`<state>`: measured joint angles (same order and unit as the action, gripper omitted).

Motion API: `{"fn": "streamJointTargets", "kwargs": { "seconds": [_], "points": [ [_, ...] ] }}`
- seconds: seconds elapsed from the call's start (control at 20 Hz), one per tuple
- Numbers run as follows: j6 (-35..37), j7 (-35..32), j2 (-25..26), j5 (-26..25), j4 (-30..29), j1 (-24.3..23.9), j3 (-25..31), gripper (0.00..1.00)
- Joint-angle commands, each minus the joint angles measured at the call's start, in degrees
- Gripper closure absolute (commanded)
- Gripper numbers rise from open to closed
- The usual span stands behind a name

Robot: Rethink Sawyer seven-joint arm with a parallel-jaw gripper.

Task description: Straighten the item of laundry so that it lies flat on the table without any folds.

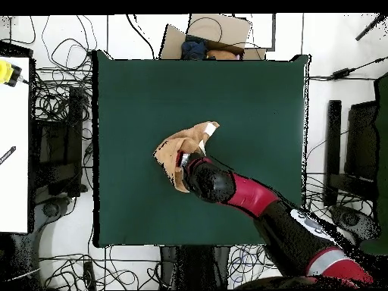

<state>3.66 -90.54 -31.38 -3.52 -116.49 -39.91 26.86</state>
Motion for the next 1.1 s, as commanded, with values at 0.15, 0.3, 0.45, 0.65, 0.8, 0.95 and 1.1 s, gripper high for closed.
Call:
{"fn": "streamJointTargets", "kwargs": {
  "seconds": [0.15, 0.3, 0.45, 0.65, 0.8, 0.95, 1.1],
  "points": [
    [-2.19, -7.81, -0.63, -2.34, 1.98, 3.28, -4.57, 0.0],
    [-0.01, -7.02, -1.9, -1.94, 2.56, 3.46, -4.45, 0.0],
    [1.02, -6.28, -2.3, -1.83, 3.78, 4.06, -4.54, 0.0],
    [3.03, -5.78, -3.09, -0.75, 6.4, 5.59, -4.28, 0.0],
    [4.43, -5.75, -3.54, -0.1, 7.39, 6.28, -4.31, 0.0],
    [4.06, -5.81, -3.41, -0.29, 7.79, 6.45, -4.63, 0.0],
    [4.25, -5.78, -3.65, -0.38, 8.08, 6.73, -4.72, 0.0]
  ]
}}
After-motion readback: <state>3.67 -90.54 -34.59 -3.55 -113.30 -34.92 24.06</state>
